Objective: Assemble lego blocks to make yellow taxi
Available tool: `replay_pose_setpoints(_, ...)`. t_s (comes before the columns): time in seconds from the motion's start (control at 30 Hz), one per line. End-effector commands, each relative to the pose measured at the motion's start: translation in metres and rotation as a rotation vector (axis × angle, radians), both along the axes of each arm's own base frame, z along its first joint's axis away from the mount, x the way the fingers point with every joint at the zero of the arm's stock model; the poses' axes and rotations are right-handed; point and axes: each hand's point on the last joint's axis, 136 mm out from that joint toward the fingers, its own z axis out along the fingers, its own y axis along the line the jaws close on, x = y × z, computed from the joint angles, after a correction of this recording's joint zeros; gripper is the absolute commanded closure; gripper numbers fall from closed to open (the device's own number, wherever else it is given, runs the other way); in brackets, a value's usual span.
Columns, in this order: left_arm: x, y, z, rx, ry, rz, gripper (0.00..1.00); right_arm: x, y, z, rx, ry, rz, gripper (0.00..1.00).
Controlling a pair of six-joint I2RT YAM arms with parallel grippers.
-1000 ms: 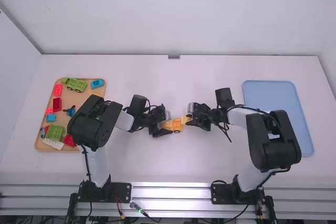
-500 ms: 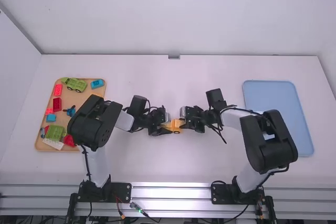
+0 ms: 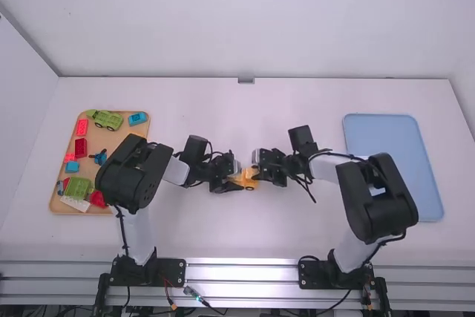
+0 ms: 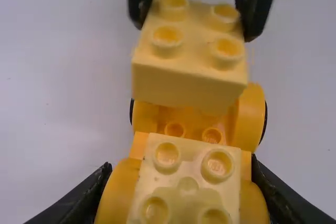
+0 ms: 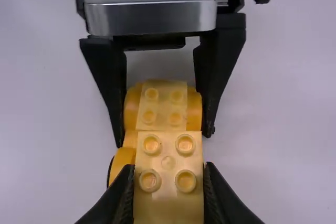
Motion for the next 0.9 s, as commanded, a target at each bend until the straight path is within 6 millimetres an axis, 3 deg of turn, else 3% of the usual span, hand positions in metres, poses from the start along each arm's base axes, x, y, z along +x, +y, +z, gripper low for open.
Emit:
replay_pose_setpoints(0.0, -0.005, 0.0, -0.007, 0.019, 0.016, -0.006, 0.55, 0.004, 0.004, -0.002, 0.008, 0.047, -0.023, 0.91)
replay_pose_setpoints(0.3, 0.001, -0.003, -0.004, 0.0, 0.042, 0.041, 0.56, 0.001, 0.005, -0.008, -0.021, 0.055, -0.026, 0.92)
replay_pose_setpoints(0.87, -0.012, -0.002, -0.01, 0.013, 0.075, 0.024, 0.65, 0.003, 0.005, -0.014, -0.064, 0.03, -0.029, 0.94)
